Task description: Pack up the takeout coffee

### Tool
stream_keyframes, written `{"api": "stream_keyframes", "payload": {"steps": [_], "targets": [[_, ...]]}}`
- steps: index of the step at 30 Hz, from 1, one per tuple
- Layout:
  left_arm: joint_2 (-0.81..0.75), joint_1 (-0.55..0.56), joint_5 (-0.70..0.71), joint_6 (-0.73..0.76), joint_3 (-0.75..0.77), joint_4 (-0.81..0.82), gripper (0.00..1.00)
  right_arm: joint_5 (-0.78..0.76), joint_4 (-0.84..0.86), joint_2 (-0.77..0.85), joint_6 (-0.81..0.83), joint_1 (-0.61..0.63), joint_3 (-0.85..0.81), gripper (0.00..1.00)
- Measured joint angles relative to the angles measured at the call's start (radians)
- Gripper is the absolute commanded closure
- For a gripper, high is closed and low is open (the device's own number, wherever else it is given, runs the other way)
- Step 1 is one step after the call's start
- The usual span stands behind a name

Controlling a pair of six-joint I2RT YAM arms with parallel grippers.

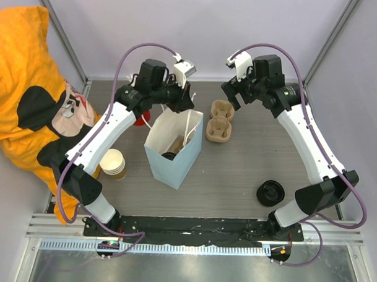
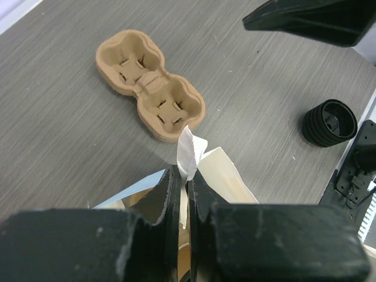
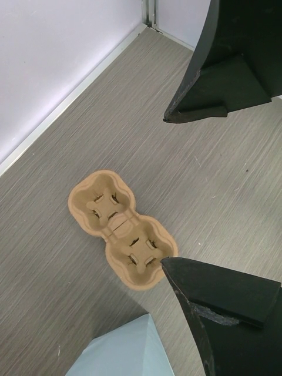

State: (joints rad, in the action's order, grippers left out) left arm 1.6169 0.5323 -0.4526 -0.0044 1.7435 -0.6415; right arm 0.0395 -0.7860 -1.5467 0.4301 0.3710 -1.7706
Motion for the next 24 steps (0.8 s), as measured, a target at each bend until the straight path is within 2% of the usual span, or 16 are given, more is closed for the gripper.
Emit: {"api": "stream_keyframes", "payload": {"steps": [9,12,14,15,18,22,24], "targets": [[0.000,0.000,0.000,-0.023,-0.071,0.032,0.91,0.008,0.000,0.009,0.000,0.000,0.002,0.00],[0.000,0.000,0.000,-0.035,-0.072,0.051,0.86,0.012,0.000,0.009,0.000,0.000,0.002,0.01],[0.000,0.000,0.000,-0.042,-0.072,0.056,0.76,0.013,0.000,0.009,0.000,0.000,0.002,0.00],[0.000,0.000,0.000,-0.043,-0.073,0.059,0.66,0.014,0.000,0.009,0.000,0.000,0.002,0.00],[0.000,0.000,-0.001,-0.047,-0.074,0.063,0.51,0.015,0.000,0.010,0.000,0.000,0.002,0.00],[0.000,0.000,0.000,-0.051,-0.074,0.065,0.45,0.019,0.000,0.013,0.000,0.000,0.002,0.00],[0.000,0.000,0.000,-0.051,-0.075,0.065,0.38,0.023,-0.001,0.014,0.000,0.000,0.002,0.00]]}}
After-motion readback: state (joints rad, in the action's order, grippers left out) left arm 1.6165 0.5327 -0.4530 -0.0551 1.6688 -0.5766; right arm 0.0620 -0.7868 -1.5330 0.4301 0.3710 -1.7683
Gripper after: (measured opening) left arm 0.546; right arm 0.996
